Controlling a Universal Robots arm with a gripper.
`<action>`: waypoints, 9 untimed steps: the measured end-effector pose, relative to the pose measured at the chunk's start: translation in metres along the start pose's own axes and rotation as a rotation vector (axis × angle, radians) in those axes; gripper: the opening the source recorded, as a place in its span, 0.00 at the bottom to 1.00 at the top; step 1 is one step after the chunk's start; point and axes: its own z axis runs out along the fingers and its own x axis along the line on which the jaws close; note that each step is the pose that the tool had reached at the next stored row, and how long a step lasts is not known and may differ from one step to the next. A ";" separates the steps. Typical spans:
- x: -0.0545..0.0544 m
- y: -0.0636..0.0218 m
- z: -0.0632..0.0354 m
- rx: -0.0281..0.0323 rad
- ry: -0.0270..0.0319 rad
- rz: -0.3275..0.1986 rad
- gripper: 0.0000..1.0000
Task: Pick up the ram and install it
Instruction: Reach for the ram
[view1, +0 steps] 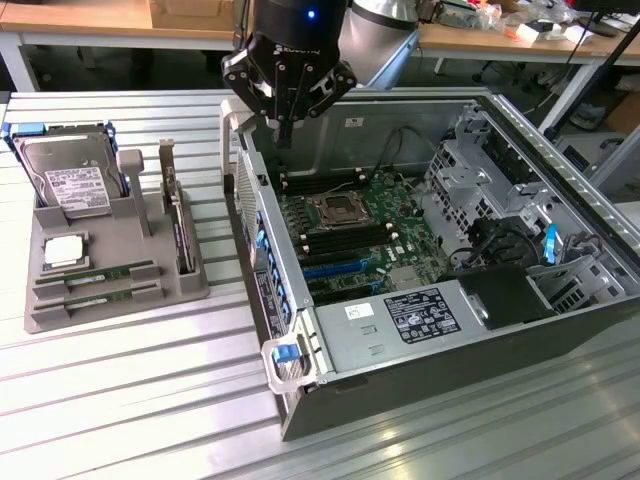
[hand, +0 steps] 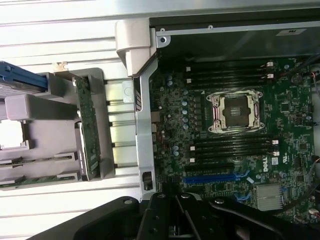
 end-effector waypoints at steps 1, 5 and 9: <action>0.000 0.0000 0.0000 0.0000 0.0000 0.000 0.11; 0.002 -0.0002 0.0000 0.0000 0.0000 0.000 0.11; 0.005 -0.0004 -0.0002 0.0000 0.0000 0.000 0.11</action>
